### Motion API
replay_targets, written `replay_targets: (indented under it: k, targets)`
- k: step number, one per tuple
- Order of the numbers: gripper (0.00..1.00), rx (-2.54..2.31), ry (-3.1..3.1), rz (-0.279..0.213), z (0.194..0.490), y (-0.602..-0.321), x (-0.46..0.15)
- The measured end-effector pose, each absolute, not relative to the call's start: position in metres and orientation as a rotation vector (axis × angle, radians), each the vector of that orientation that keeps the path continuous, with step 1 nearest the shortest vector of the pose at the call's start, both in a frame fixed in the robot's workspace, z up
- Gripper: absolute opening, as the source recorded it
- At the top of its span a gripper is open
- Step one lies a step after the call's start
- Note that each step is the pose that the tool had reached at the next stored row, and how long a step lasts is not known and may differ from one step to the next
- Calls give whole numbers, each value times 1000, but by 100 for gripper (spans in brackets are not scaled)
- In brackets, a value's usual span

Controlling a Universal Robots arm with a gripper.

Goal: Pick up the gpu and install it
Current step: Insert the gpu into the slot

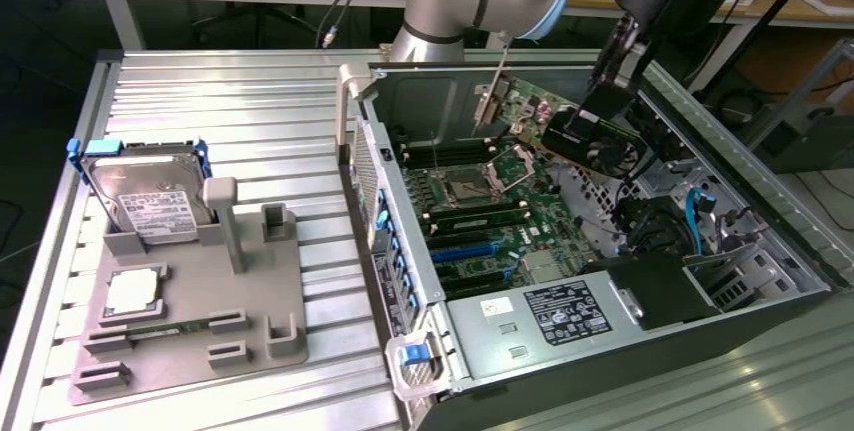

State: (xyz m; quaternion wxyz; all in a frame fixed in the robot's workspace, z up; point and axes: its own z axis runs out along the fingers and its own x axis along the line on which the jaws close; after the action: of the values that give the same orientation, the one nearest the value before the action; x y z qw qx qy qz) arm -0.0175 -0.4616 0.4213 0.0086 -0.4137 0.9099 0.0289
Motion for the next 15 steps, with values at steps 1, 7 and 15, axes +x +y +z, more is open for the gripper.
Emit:
replay_targets:
  k: [1, 7, 15]
  targets:
    - [27, -1297, 2841, 90, 421, -462, -18]
    - [27, -1327, 2828, 91, 421, -462, -18]
    - [27, -1361, 2812, 91, 421, -462, -18]
